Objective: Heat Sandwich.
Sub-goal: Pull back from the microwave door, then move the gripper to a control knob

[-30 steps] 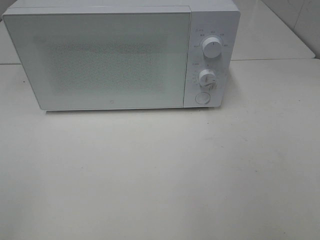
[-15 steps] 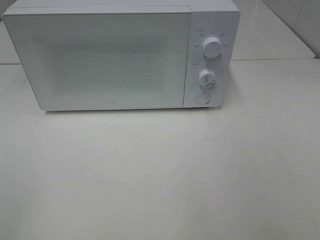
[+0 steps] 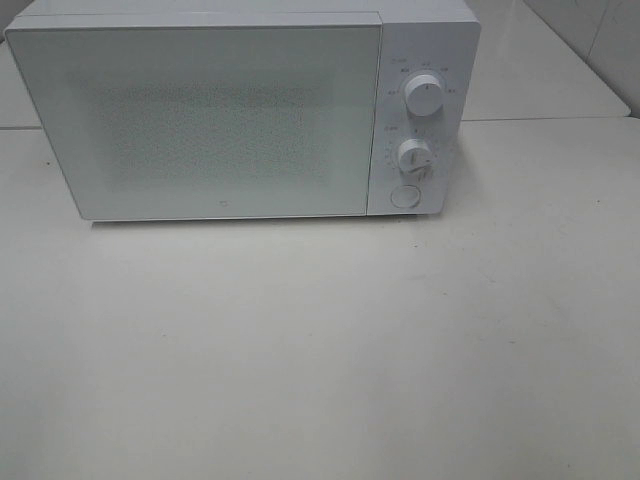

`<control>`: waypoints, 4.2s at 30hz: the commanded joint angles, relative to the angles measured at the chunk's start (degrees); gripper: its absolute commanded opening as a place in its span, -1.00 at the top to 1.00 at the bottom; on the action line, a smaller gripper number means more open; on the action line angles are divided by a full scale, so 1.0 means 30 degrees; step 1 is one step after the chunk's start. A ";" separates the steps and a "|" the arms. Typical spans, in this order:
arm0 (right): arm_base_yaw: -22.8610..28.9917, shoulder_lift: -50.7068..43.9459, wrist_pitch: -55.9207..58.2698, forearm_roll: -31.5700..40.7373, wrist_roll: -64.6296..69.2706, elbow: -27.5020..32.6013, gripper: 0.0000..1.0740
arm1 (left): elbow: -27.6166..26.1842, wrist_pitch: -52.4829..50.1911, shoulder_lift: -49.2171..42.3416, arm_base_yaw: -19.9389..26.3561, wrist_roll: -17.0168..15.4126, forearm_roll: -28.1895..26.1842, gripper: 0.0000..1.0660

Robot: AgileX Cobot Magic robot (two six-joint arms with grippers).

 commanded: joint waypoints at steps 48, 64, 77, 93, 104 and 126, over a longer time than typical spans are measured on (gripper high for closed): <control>-0.0057 1.7208 -2.1028 0.1031 -0.0172 -0.0076 -0.42 | 0.0076 -0.0210 -0.0497 0.0019 -0.0115 -0.0210 -0.84; 0.0554 2.1390 -2.8190 0.3438 -0.2311 0.1814 -0.42 | 0.0076 -0.0210 -0.0497 0.0019 -0.0115 -0.0210 -0.84; 0.5386 2.4351 -3.1627 0.9969 -0.7181 0.2024 -0.42 | 0.0076 -0.0210 -0.0497 0.0019 -0.0115 -0.0210 -0.84; 1.1154 2.8591 -3.7414 1.6291 -0.9053 0.1700 -0.42 | 0.0076 -0.0210 -0.0497 0.0019 -0.0115 -0.0210 -0.84; 1.2834 3.1188 -3.8503 1.8010 -1.0237 0.0095 -0.42 | 0.0076 -0.0210 -0.0497 0.0019 -0.0115 -0.0210 -0.84; 1.2758 3.5600 -3.8808 1.8239 -1.0103 -0.3839 -0.42 | 0.0076 -0.0210 -0.0497 0.0019 -0.0115 -0.0210 -0.84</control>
